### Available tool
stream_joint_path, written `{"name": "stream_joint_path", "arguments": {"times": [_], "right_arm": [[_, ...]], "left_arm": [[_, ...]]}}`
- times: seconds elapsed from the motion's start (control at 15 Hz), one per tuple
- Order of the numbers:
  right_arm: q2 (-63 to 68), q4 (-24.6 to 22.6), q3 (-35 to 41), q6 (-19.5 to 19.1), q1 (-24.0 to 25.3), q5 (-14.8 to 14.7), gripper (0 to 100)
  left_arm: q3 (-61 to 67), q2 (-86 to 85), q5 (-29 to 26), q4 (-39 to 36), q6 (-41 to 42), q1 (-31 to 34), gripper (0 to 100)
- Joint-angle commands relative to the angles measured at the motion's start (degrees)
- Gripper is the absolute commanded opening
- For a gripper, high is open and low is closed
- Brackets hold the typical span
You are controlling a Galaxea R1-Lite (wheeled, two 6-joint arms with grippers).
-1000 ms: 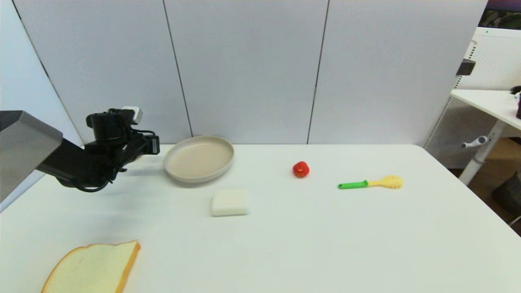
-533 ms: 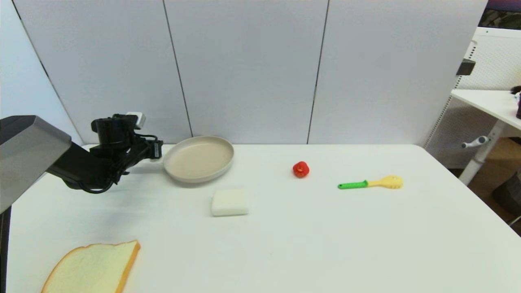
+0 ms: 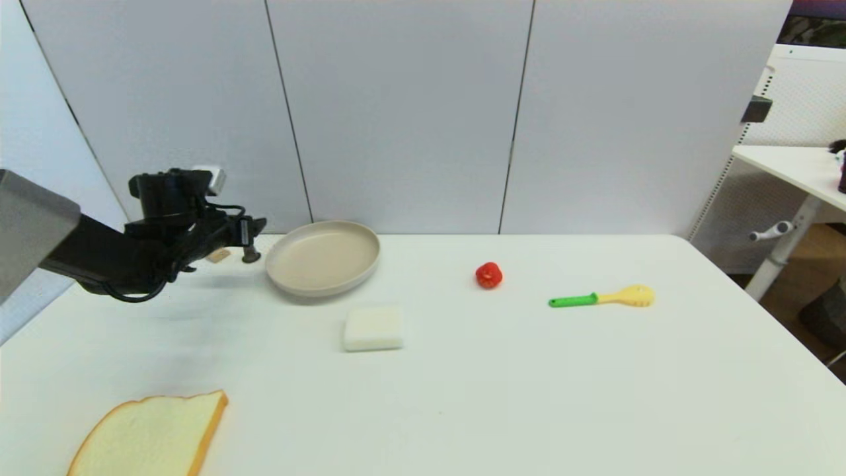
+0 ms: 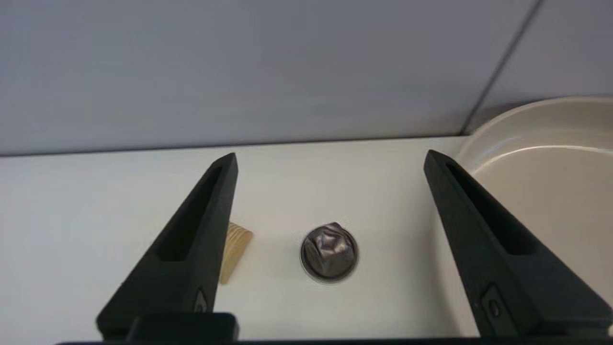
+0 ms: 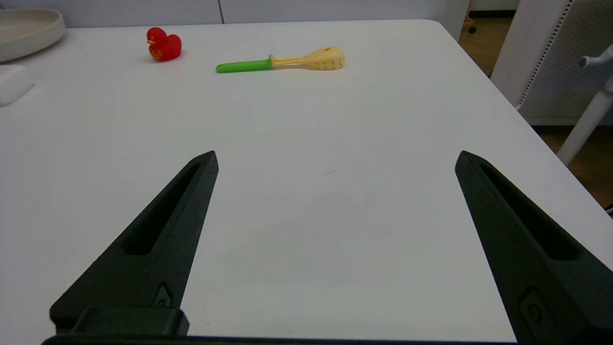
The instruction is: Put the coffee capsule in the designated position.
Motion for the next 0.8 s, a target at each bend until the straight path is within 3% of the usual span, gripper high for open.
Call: {"name": "stream_joint_path", "arguments": {"times": [0.07,0.47,0.8], "right_arm": [[0.1,-0.1,0.0,0.0,0.0,0.0,100],[0.1,0.0,0.0,0.0,0.0,0.0,100],[0.1,0.0,0.0,0.0,0.0,0.0,100]], "left_arm": [[9.1,-26.5,-2.0,12.6,0.9,-0.2,100],[35.2,-62.5,-2.3,15.4,1.6,-2.2,100],[47.4,-85.7,-3.9,19.7,1.3,-3.0,100]]}}
